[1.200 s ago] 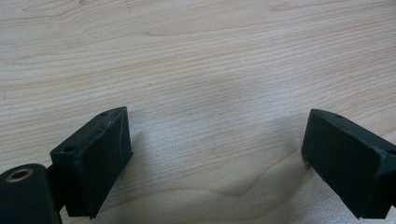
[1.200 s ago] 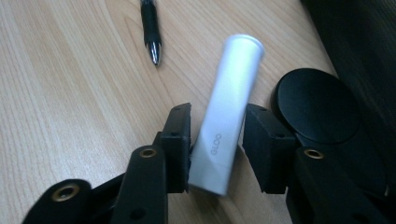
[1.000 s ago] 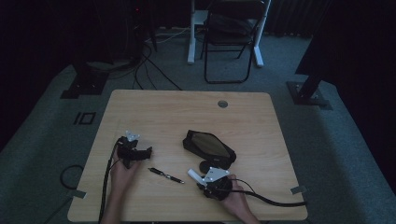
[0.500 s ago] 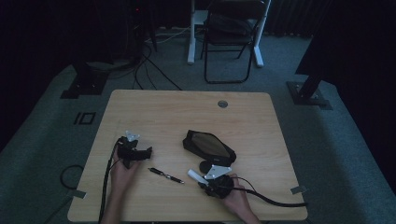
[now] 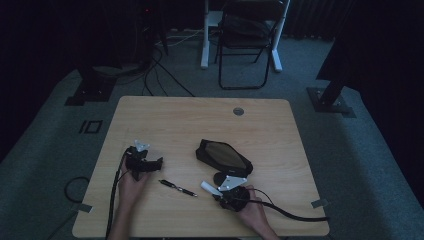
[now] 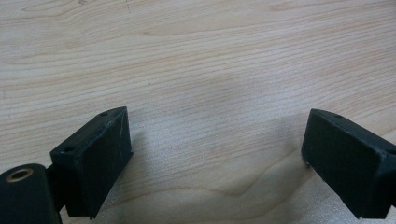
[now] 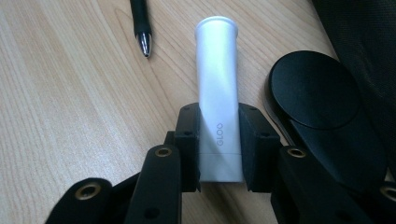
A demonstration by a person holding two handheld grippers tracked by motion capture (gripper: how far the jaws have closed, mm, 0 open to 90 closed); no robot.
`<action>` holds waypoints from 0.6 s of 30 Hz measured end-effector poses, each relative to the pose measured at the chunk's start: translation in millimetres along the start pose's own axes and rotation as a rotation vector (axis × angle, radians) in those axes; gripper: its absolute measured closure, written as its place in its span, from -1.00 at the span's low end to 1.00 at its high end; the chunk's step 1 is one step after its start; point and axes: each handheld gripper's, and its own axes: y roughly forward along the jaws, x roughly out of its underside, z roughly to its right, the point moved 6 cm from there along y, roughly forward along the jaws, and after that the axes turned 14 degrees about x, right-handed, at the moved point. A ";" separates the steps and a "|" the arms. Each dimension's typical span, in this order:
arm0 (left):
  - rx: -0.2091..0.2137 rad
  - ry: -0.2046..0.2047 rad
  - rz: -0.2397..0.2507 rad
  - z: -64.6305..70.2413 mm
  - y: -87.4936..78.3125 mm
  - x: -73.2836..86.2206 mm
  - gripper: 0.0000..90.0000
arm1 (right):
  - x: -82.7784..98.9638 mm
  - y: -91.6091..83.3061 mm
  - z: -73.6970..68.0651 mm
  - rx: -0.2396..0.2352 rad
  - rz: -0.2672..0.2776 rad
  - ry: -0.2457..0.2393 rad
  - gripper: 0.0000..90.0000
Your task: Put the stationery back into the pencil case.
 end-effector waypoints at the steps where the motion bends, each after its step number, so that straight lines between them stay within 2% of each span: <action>1: 0.000 0.000 0.000 0.0 0.0 0.0 -0.81 | -0.1 -0.4 0.0 0.001 0.001 0.002 0.59; 13: 0.000 -0.001 0.001 0.1 0.1 0.0 -0.81 | -8.4 -15.1 0.6 -0.007 0.055 0.008 0.59; 18: 0.000 0.000 0.000 0.0 0.0 0.0 -0.81 | -11.9 -21.2 5.1 0.002 0.069 0.013 0.59</action>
